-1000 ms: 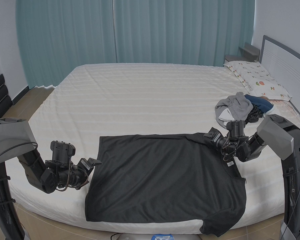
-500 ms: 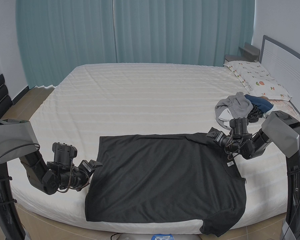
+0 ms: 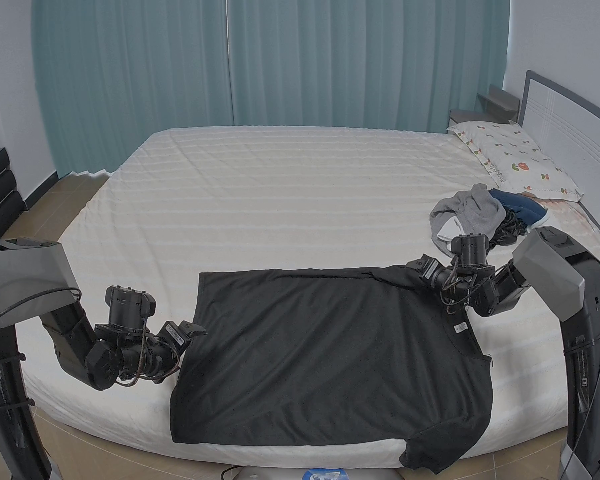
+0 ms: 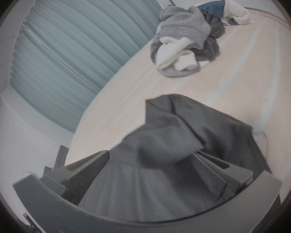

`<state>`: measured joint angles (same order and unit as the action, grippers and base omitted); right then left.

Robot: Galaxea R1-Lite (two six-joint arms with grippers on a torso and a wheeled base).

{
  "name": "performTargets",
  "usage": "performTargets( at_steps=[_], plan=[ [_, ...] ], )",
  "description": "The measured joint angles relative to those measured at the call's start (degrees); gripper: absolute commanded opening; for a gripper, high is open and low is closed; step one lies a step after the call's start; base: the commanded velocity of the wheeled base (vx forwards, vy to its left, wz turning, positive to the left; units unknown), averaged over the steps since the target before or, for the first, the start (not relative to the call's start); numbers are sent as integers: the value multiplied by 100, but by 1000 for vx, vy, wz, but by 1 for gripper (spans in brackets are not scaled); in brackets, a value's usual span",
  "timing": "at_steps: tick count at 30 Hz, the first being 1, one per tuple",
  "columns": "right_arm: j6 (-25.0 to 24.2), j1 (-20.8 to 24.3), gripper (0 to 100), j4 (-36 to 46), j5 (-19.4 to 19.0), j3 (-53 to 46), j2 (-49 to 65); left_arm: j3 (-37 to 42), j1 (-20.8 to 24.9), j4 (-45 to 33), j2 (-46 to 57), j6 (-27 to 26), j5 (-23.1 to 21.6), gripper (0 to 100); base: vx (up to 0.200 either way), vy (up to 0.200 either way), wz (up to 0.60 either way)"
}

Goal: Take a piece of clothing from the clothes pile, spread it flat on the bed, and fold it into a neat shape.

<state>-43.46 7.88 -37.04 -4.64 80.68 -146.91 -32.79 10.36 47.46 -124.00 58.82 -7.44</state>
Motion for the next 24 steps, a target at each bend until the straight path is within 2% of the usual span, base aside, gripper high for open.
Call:
performTargets(
  at_steps=[1, 13, 17, 24],
  plan=[
    [-30, 4, 0, -49, -4, 177, -74, 0, 0, 0, -2, 0, 2, 100, 0, 0, 0],
    [-235, 13, 0, -558, 110, 2374, -885, 2, 7, -2, -17, -4, 20, 100, 0, 0, 0],
    [-46, -2, 0, -583, 235, 3068, -1128, 5, 11, -2, -22, -4, 22, 100, 0, 0, 0],
    [262, -30, 0, -568, 277, 3362, -1488, 2, 9, -2, -30, -4, 24, 100, 0, 0, 0]
  ],
)
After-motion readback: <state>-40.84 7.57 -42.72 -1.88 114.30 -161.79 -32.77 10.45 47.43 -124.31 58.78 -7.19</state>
